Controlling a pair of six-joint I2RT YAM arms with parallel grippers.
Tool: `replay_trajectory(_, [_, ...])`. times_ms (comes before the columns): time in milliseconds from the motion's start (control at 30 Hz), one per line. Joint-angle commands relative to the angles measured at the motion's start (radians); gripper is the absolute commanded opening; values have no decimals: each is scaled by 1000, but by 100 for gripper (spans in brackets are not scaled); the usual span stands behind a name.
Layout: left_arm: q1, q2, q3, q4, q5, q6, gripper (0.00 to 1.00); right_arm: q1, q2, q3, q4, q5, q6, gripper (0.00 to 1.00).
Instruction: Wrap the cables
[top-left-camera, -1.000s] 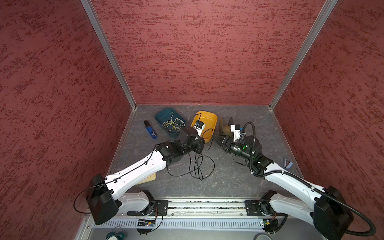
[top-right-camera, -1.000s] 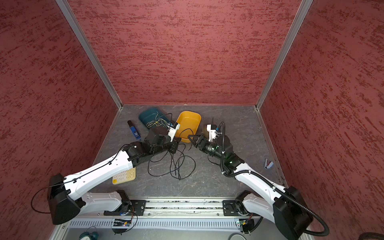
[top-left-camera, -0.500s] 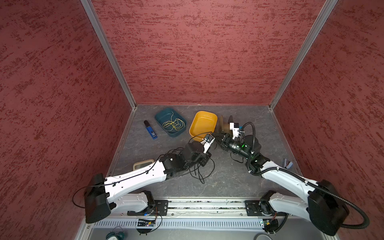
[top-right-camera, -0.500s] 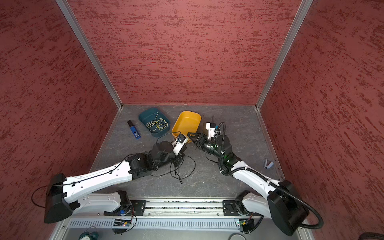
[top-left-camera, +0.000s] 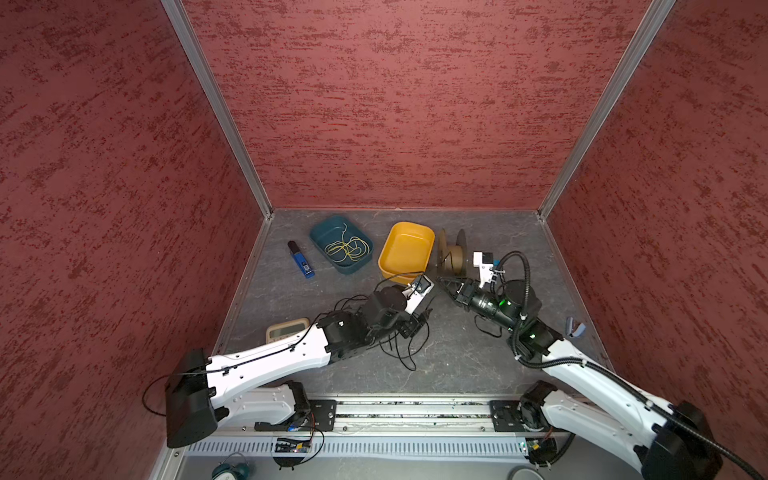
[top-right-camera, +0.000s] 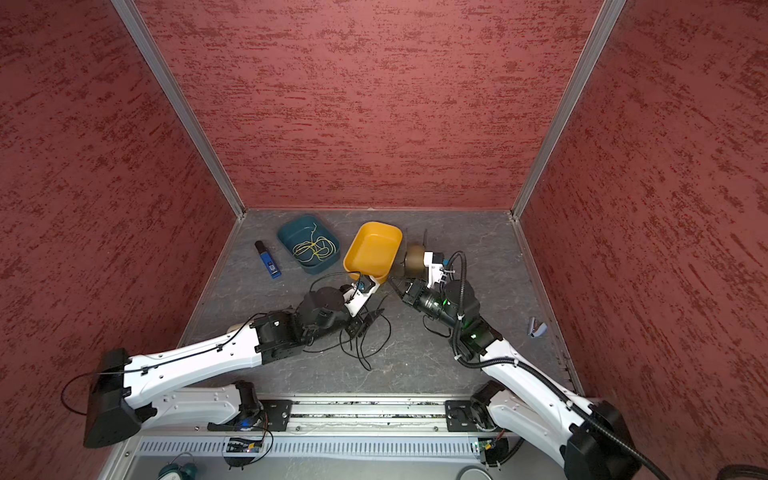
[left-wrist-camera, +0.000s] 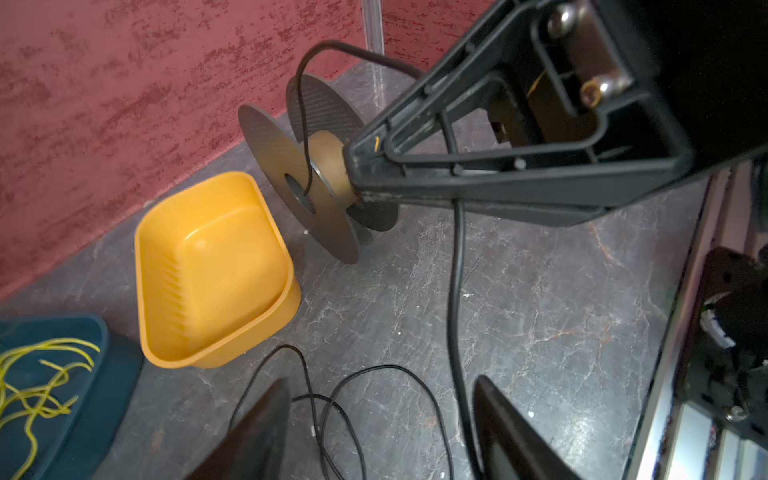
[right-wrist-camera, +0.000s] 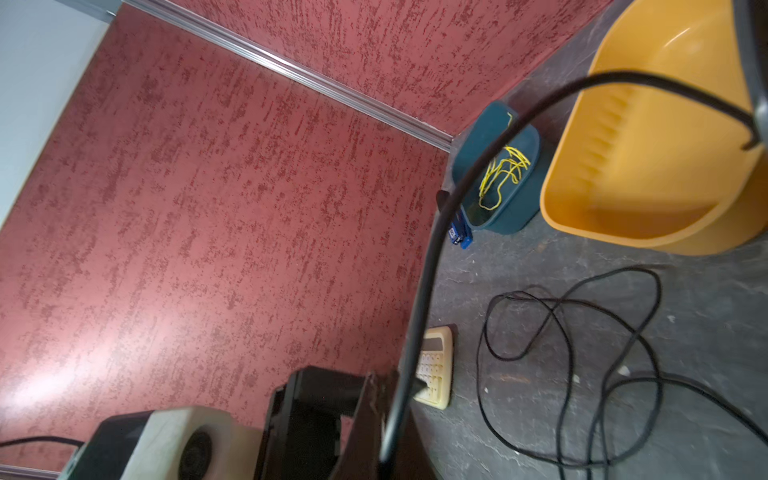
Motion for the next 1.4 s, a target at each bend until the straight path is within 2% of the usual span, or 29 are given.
replay_trajectory(0, [36,-35,30,25,99,-16,86,-20,-54,22,-245,-11,-109,0])
replay_trajectory(133, [136,-19,61,34,253,-88,86,-60,-153,0,-383,13,-155,0])
replay_trajectory(300, [217,43,110,64,294,-163,79,-94,-259,22,-623,118,-236,0])
replay_trajectory(367, [240,102,157,54,292,-194,77,-98,-278,34,-709,176,-257,0])
replay_trajectory(433, [240,168,207,48,245,-226,76,-98,-287,37,-792,235,-266,0])
replay_trajectory(633, [237,365,334,74,246,-287,74,-100,-337,40,-928,420,-271,0])
replay_trajectory(800, [237,528,452,57,229,-311,70,-100,-315,47,-948,513,-302,0])
replay_trajectory(933, [232,619,533,42,206,-340,53,-100,-264,66,-933,568,-324,0])
replay_trajectory(1200, [217,727,674,-100,73,-301,38,-104,-228,90,-867,544,-356,0])
replay_trajectory(1367, [226,760,723,-152,67,-260,32,-104,-209,90,-839,529,-367,0])
